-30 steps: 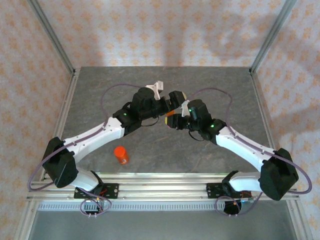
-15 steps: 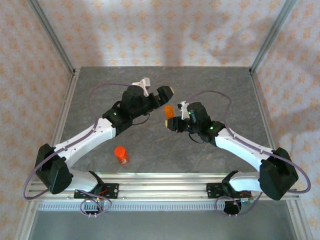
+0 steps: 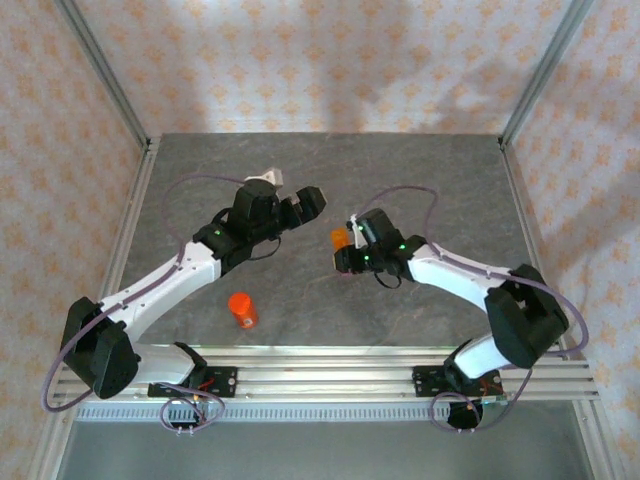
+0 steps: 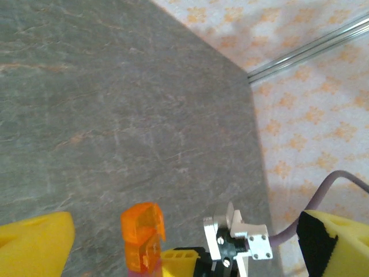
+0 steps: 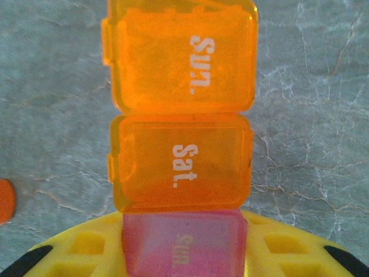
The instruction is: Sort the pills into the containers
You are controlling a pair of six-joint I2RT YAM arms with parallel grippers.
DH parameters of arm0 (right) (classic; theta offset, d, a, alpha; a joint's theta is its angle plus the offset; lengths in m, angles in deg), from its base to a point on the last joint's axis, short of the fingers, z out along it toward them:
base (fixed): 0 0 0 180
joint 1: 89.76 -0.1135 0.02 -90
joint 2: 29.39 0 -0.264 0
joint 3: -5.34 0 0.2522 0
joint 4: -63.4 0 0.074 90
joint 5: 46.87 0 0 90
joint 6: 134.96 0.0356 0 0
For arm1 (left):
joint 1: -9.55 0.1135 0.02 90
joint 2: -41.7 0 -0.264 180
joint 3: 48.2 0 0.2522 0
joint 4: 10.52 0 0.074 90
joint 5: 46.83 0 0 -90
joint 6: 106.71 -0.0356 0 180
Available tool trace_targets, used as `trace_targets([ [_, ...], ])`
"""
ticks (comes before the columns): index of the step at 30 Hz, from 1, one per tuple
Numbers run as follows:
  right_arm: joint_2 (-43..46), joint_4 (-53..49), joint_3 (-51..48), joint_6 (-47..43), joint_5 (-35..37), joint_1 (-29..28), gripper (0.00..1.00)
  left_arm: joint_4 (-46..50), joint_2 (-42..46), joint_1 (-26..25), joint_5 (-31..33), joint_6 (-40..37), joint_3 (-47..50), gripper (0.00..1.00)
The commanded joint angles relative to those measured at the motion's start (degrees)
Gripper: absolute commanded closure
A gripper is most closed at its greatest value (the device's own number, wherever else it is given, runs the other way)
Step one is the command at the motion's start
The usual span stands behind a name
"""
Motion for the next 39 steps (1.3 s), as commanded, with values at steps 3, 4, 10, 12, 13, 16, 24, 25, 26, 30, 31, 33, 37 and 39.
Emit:
trace_targets([
  [3,-3.66,-3.37,3.8,-2.9,5.55,-2.43,0.6,3.71,2.6,0.54,3.08,-3.04,1.02,0.0],
  [4,-4.38,-3.8,4.2,-3.21,6.38,-2.92,0.59,3.99,2.81,0.56,3.32,-3.17,1.09,0.0],
  [10,-10.02,-6.55,6.85,-4.98,10.23,-4.87,0.56,3.82,3.14,0.65,3.52,-3.27,2.14,0.0],
  [12,-11.71,-7.08,7.58,-5.43,11.03,-5.24,0.55,3.66,2.92,0.72,3.5,-3.38,2.26,0.0],
  [13,-12.29,-7.24,7.82,-5.55,11.25,-5.33,0.55,3.64,2.8,0.79,3.29,-3.45,2.16,0.0],
  [16,-14.12,-7.8,8.64,-5.92,11.7,-5.51,0.55,3.43,2.19,1.23,2.55,-3.62,1.65,0.0],
  [24,-16.64,-10.17,10.26,-6.59,12.47,-6.01,0.3,0.91,1.62,1.96,0.75,-3.33,1.9,0.0],
  [25,-16.4,-10.57,10.17,-6.46,12.89,-6.03,0.25,0.44,1.6,1.95,0.67,-3.16,2.07,0.0],
  [26,-16.03,-10.94,9.95,-6.17,13.34,-6.04,0.21,0.07,1.55,2.09,0.42,-3.04,2.2,0.0],
  [30,-14.05,-12.76,8.65,-5.03,14.97,-6.03,0.12,-0.86,1.67,2.45,-0.21,-2.86,2.84,0.0],
  [31,-13.55,-13.35,8.29,-4.56,15.58,-6.03,0.12,-1.11,1.67,2.53,-0.32,-2.75,2.99,0.0],
  [33,-12.78,-14.97,7.81,-3.6,16.96,-6.03,0.12,-1.32,1.75,2.74,-0.58,-2.72,3.08,0.0],
  [37,-11.46,-18.78,7.36,-1.55,20.33,-6.02,0.12,-1.73,1.43,3.03,-0.97,-2.7,3.0,0.0],
  [39,-11.14,-20.85,7.68,-0.72,22.46,-6.03,0.11,-1.97,1.04,3.03,-1.33,-2.71,2.78,0.0],
])
